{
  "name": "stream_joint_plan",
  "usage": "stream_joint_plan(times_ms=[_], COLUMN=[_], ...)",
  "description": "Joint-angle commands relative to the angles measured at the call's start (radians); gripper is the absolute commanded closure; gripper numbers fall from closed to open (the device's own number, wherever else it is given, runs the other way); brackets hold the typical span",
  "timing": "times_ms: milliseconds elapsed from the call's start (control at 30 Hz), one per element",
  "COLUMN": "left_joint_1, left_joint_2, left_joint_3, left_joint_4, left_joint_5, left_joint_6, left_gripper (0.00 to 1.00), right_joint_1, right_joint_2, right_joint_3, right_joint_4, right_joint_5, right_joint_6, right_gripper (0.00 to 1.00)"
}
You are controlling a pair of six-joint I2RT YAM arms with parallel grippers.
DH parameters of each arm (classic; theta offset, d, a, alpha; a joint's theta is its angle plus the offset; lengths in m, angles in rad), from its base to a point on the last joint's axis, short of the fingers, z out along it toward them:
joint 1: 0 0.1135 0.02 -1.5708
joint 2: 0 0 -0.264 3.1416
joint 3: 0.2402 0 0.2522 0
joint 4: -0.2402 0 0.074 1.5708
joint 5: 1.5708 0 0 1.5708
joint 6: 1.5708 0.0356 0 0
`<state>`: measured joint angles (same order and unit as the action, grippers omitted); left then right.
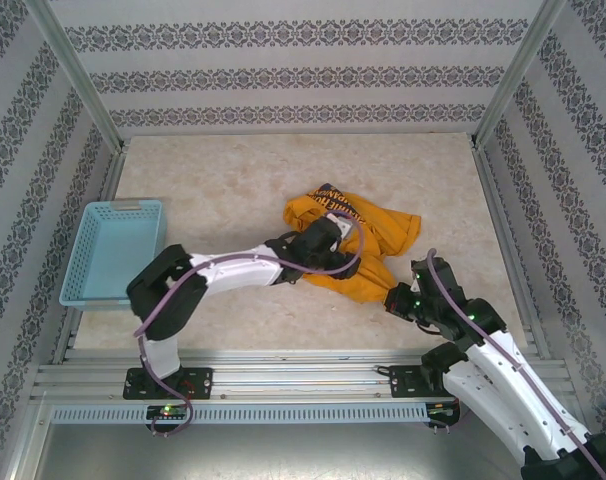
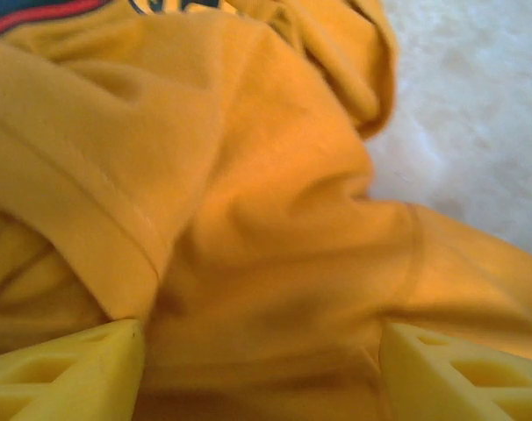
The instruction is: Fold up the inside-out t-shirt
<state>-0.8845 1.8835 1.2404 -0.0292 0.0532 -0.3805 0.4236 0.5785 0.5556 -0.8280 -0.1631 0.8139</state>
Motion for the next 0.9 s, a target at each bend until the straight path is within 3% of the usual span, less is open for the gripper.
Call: stream_joint_plan(times_ms=[0,133,333,467,600,633,700,767,867], left_joint_1=[0.060,0.127,0.151,0.178,0.179,0.180,0.180,0.180,0.191], left_joint_2=[0.120,0.227,0.252,0.191,0.106,0.070,-0.006,-0.076,-0.120], left_joint_3=[0.115,0.228,0.311,0.240,0.157,0.129,0.075,0.043,0.067], left_joint_4=[-0.161,-0.274,-0.382,-0.348,-0.273,-0.255,-0.209,-0.182,-0.205], left_joint_5=[-0.156,-0.252,-0.417,-0.406,-0.282,-0.253,-0.199,-0.182,-0.194], left_joint_6=[-0.012,-0.084,-0.138,-0.166,-0.126,-0.128,-0.125,-0.116,-0.071], left_gripper=[0.29,0.30,0.30,0.30,0.30,0.30,0.29,0.27,0.23], right_joint_1=[0.006,0.008,0.014,0.016,0.017,0.014,-0.004,-0.038,-0.128], right_joint_2=[-0.016,-0.015,0.021,0.080,0.150,0.163,0.194,0.225,0.303], right_joint_3=[0.068,0.103,0.143,0.080,-0.017,-0.018,-0.002,0.007,-0.008], right_joint_4=[-0.118,-0.162,-0.154,-0.066,0.113,0.126,0.147,0.181,0.302], right_joint_5=[0.049,0.053,0.062,0.040,-0.025,-0.013,0.024,0.043,-0.015], right_joint_6=[0.013,0.014,0.003,0.002,0.003,-0.009,-0.051,-0.078,-0.107], right_gripper=[1.00,1.00,1.00,1.00,1.00,0.94,0.71,0.57,0.47])
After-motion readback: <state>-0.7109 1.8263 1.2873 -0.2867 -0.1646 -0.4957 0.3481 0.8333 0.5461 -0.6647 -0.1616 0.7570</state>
